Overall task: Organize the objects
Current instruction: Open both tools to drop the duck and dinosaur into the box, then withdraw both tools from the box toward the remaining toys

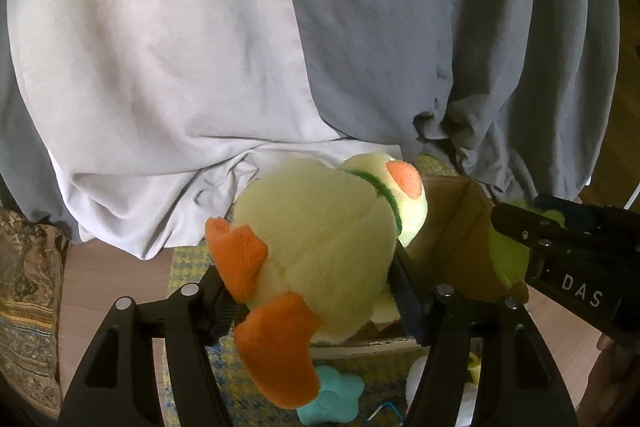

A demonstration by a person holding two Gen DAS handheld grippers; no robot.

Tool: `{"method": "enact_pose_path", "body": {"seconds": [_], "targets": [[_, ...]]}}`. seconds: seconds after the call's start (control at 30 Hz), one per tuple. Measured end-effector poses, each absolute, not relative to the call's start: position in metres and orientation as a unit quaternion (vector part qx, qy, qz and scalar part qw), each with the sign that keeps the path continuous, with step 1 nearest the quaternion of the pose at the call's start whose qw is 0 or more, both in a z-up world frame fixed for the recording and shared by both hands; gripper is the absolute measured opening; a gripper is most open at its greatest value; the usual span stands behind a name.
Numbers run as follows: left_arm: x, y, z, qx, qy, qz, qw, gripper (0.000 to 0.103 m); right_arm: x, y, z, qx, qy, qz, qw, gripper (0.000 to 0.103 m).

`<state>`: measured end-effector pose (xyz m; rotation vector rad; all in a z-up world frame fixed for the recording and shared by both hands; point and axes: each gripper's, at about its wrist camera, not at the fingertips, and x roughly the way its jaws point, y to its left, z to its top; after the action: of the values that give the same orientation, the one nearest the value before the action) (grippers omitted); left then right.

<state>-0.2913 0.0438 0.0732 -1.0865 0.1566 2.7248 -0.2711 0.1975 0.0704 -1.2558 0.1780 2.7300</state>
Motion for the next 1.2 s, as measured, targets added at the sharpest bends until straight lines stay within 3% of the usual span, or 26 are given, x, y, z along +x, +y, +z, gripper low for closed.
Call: {"method": "enact_pose_path", "body": {"seconds": [0.1,0.17,1.2], "targets": [[-0.289,0.044,0.074,-0.364,0.058,0.925,0.09,0.078,-0.267,0.198,0.073,-0.406,0.055,0.909,0.073,0.083],[-0.288,0.043,0.075,-0.359,0.059,0.928,0.08,0.09,-0.264,0.198,0.077,-0.398,0.052,0.912,0.084,0.09],[-0.247,0.031,0.085,-0.33,0.06,0.941,0.049,0.099,-0.217,0.19,0.093,-0.363,0.044,0.925,0.1,0.093]]}}
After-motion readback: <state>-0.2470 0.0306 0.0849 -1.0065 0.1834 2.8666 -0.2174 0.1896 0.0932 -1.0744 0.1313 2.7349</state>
